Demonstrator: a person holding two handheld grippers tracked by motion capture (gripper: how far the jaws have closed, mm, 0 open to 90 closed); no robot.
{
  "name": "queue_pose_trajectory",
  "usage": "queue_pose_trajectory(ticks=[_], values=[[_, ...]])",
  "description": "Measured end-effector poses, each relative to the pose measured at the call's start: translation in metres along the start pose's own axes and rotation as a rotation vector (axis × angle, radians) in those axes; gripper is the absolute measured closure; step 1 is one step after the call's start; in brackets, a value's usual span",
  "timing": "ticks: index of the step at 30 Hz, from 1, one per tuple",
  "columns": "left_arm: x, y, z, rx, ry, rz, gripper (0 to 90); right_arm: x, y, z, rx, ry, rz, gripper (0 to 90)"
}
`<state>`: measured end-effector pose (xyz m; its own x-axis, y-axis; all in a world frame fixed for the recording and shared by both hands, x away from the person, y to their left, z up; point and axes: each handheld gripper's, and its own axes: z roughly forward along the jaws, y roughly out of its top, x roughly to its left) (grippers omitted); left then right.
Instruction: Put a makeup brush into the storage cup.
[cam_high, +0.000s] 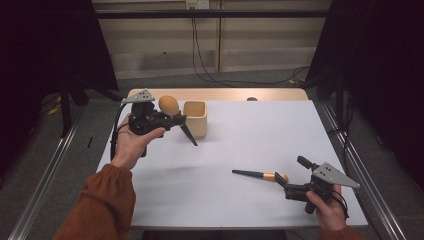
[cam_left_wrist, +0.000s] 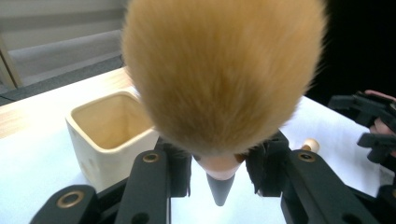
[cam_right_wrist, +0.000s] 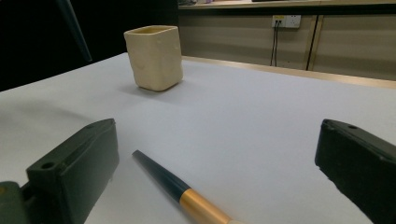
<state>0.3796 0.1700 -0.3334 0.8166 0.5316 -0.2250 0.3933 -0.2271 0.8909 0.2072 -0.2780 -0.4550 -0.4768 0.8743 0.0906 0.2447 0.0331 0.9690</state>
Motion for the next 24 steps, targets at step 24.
queue_pose_trajectory(ticks=[24], values=[[0.022,0.033,0.012,-0.08,0.109,0.038,64.4,0.0,0.0,0.001,-0.002,0.001,0.005,0.0]])
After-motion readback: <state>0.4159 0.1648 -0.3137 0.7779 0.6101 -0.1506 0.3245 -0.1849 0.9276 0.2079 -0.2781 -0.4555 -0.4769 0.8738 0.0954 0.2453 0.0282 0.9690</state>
